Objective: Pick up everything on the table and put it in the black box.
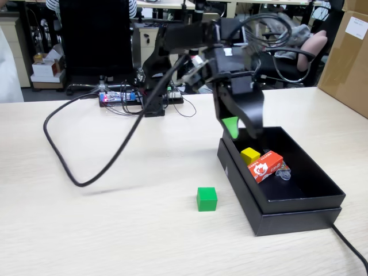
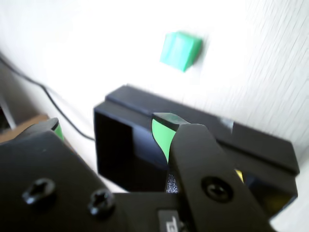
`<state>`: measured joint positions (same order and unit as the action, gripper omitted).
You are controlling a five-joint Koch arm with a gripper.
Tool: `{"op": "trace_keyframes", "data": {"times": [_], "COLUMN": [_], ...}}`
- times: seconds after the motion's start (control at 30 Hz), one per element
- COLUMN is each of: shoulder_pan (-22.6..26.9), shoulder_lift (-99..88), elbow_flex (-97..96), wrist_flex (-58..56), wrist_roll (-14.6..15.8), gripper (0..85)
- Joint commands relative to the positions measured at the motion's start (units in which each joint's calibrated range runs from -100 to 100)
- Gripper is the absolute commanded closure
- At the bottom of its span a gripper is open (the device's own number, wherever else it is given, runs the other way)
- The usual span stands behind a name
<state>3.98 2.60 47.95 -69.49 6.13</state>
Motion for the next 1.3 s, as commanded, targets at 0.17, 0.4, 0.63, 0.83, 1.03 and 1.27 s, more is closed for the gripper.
{"op": "trace_keyframes", "data": {"times": [0.17, 0.4, 0.63, 0.83, 1.03, 1.27], "shoulder_pan": [-3.6, -2.6, -2.2, -2.6, -2.6, -2.3], "shoulder_lift": [7.9, 11.5, 12.3, 16.2, 20.0, 22.0], "elbow_flex": [3.1, -6.5, -9.4, -5.4, -3.0, -3.0], "wrist_flex": [4.0, 5.9, 5.9, 5.3, 5.1, 5.2], "wrist_roll": [-1.5, -0.8, 1.4, 1.9, 1.9, 1.9], "gripper": [42.8, 38.7, 37.8, 38.4, 38.4, 46.8]}}
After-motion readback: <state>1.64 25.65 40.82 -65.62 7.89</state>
